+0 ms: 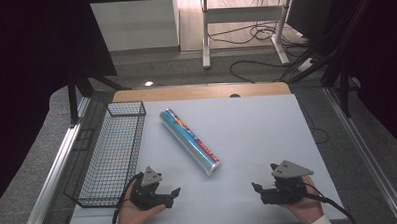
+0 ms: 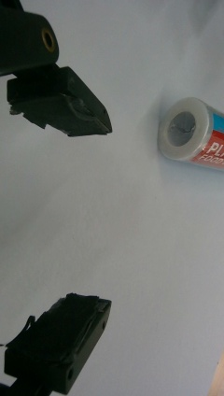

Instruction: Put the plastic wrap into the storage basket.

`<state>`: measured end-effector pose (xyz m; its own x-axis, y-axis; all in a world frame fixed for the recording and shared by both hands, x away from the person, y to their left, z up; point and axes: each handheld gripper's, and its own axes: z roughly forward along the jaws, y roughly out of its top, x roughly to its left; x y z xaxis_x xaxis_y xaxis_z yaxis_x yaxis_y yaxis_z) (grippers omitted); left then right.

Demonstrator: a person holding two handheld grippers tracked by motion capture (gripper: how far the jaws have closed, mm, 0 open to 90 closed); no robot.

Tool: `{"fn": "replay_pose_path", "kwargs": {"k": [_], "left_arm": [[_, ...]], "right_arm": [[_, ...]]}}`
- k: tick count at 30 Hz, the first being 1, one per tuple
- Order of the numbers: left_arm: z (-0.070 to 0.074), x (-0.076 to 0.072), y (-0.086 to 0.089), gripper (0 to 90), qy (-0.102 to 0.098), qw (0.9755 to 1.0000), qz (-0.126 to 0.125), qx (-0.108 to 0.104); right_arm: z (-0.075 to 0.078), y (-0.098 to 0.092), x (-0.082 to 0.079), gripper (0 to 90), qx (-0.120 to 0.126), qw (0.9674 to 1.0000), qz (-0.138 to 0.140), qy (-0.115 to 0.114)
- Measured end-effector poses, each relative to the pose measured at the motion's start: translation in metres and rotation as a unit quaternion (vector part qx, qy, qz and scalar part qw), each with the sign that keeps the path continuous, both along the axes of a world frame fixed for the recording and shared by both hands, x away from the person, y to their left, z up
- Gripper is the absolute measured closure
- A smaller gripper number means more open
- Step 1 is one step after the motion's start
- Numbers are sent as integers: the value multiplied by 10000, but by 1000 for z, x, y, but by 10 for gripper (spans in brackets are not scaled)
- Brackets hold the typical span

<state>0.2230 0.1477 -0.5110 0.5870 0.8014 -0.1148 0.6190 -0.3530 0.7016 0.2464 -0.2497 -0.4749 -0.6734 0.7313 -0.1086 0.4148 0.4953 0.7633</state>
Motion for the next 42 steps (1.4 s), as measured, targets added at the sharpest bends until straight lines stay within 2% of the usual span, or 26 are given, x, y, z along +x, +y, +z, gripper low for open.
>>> {"fn": "replay_pose_path", "kwargs": {"k": [7,10,16,20,25,26,31,35,42], "left_arm": [[-1,-5,1,172,-31,9999,-14,128],[-3,-9,2,172,-33,9998,-1,184],[-1,-13,1,172,-67,9998,-27,171],[-1,-13,2,172,-55,9998,-11,173],[-1,-14,2,172,-55,9998,18,176],[-2,-14,2,172,-47,9998,22,183],[-3,-14,3,172,-28,9998,30,198],[-2,-14,3,172,-37,9998,32,188],[-2,-15,3,172,-41,9998,34,175]], "right_arm": [[-7,5,8,144,-42,9999,11,108],[-7,5,8,145,73,9997,-21,230],[-3,5,5,167,309,9993,-2,212],[-2,6,7,169,363,9990,28,274],[-3,9,10,172,346,9988,56,341],[-2,13,10,171,215,9994,107,262],[1,23,12,167,145,9994,231,225],[2,33,15,169,288,9982,375,359],[5,44,21,169,245,9983,386,367]]}}
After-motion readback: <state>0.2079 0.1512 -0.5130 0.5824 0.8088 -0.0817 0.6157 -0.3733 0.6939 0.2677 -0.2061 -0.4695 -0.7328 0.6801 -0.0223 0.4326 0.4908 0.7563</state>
